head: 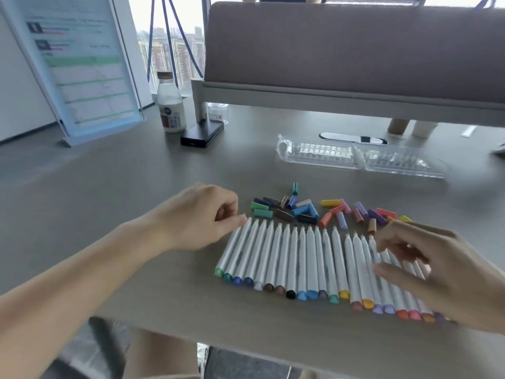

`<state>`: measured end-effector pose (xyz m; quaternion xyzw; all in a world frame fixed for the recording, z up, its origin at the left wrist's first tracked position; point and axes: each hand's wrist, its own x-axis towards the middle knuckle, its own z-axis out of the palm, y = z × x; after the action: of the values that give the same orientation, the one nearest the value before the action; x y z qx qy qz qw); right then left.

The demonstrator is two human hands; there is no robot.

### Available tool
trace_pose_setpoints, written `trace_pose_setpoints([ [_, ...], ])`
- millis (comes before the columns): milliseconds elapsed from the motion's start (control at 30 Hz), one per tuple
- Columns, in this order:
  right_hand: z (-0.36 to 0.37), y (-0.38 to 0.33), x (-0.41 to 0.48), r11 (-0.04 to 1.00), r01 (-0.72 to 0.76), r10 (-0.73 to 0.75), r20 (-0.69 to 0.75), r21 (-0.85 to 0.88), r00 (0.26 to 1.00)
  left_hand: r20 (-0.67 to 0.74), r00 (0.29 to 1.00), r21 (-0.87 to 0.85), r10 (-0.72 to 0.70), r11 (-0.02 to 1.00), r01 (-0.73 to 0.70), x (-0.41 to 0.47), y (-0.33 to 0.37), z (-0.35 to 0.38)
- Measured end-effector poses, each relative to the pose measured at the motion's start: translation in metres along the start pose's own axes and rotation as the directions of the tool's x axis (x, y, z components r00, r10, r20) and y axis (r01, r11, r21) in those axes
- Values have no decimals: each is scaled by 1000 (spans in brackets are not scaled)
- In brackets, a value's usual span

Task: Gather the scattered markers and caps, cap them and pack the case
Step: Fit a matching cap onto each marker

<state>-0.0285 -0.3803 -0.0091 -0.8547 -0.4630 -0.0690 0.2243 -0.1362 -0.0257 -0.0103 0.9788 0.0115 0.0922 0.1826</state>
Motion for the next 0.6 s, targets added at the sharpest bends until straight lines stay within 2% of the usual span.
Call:
trace_pose_setpoints([
  [133, 2, -17, 15, 999, 28, -28, 13, 40, 1000, 111, 985, -84, -132, 986, 141, 2, -2, 2],
  [267, 20, -37, 35, 992, 127, -127, 126, 11, 984, 166, 970, -51, -178, 981, 189, 4, 4, -1],
  [400, 34, -49, 51, 983, 178, -181, 177, 35, 967, 174, 964, -10, -200, 979, 205, 2, 5, -4],
  [600, 42, -45, 54, 983, 171, -180, 178, 67, 967, 120, 961, 51, -248, 969, 243, 4, 7, -3],
])
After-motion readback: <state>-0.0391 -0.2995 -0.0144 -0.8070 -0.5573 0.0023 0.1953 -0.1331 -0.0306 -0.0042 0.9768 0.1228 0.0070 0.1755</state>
